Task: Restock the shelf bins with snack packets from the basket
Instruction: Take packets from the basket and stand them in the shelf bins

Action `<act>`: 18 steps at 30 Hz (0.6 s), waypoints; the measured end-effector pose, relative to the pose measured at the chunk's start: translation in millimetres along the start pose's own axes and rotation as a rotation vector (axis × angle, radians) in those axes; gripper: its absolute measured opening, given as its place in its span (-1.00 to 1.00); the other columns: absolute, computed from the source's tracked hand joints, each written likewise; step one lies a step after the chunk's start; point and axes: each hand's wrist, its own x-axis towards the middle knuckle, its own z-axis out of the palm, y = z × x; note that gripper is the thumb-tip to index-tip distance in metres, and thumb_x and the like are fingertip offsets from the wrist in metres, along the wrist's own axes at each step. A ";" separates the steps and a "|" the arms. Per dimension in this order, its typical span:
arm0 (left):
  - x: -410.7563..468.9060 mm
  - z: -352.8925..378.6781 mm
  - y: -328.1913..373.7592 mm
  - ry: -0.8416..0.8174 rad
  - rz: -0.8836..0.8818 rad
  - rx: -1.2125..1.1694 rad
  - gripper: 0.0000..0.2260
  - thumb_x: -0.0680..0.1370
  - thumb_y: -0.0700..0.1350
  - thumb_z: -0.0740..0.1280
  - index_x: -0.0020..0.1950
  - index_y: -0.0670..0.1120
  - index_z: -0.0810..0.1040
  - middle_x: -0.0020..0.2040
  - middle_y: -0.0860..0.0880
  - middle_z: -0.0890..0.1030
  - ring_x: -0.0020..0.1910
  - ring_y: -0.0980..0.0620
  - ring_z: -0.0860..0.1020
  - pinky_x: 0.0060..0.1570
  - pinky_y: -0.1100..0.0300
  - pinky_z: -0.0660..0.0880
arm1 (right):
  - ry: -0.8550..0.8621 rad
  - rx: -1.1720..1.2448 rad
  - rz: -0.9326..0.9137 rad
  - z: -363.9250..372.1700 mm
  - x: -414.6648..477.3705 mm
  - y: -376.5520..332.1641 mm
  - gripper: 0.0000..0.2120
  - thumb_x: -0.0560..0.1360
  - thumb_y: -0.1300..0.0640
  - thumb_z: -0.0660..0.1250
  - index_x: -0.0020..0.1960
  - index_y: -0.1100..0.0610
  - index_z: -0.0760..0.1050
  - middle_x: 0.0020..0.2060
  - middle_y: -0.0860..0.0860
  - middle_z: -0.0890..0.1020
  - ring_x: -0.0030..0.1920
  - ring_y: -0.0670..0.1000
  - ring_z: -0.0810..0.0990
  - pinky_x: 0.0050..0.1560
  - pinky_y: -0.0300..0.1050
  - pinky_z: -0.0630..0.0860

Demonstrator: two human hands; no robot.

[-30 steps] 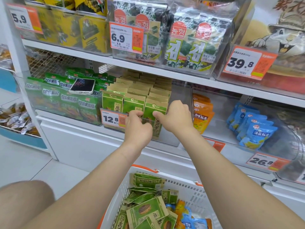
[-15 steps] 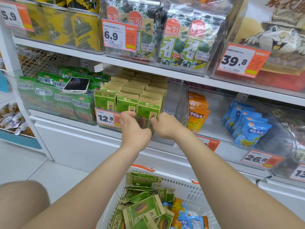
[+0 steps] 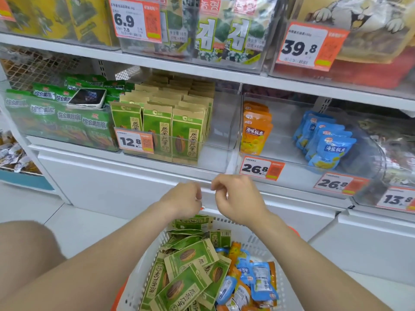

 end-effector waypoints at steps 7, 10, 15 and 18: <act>-15.5 55.5 -2.3 -0.570 0.036 0.455 -0.59 0.61 -0.15 0.30 0.48 -0.03 0.51 0.43 -0.05 0.53 0.31 -0.13 0.56 0.06 0.03 0.56 | -0.730 -0.131 0.262 49.0 -44.4 49.0 -0.71 0.44 0.26 0.24 0.03 0.11 0.68 -0.08 0.06 0.68 -0.01 0.11 0.65 0.03 0.02 0.65; -19.4 70.0 -7.0 -0.634 0.047 0.478 -0.52 0.66 -0.21 0.23 0.59 0.01 0.40 0.56 -0.01 0.43 0.45 -0.10 0.47 0.27 0.02 0.52 | -0.835 -0.214 0.312 73.0 -64.3 64.8 -0.81 0.48 0.34 0.23 -0.29 0.17 0.41 -0.33 0.12 0.52 -0.30 0.13 0.52 -0.27 -0.06 0.47; -23.4 87.8 -12.8 -0.725 0.076 0.502 -0.39 0.62 -0.34 0.17 0.62 0.09 0.32 0.60 -0.03 0.36 0.51 -0.12 0.40 0.36 -0.01 0.48 | -0.911 -0.265 0.395 96.8 -88.4 86.9 -0.83 0.52 0.35 0.26 0.01 0.19 0.57 -0.08 0.11 0.60 -0.11 0.12 0.59 -0.14 -0.02 0.58; -23.2 101.0 -9.1 -0.740 0.092 0.514 -0.35 0.62 -0.38 0.15 0.66 0.07 0.26 0.62 -0.07 0.33 0.53 -0.14 0.39 0.34 0.00 0.48 | -1.003 -0.238 0.422 112.5 -104.3 98.4 -0.53 0.52 0.39 0.24 0.41 0.16 0.47 0.26 0.17 0.56 0.11 0.20 0.60 -0.05 0.07 0.62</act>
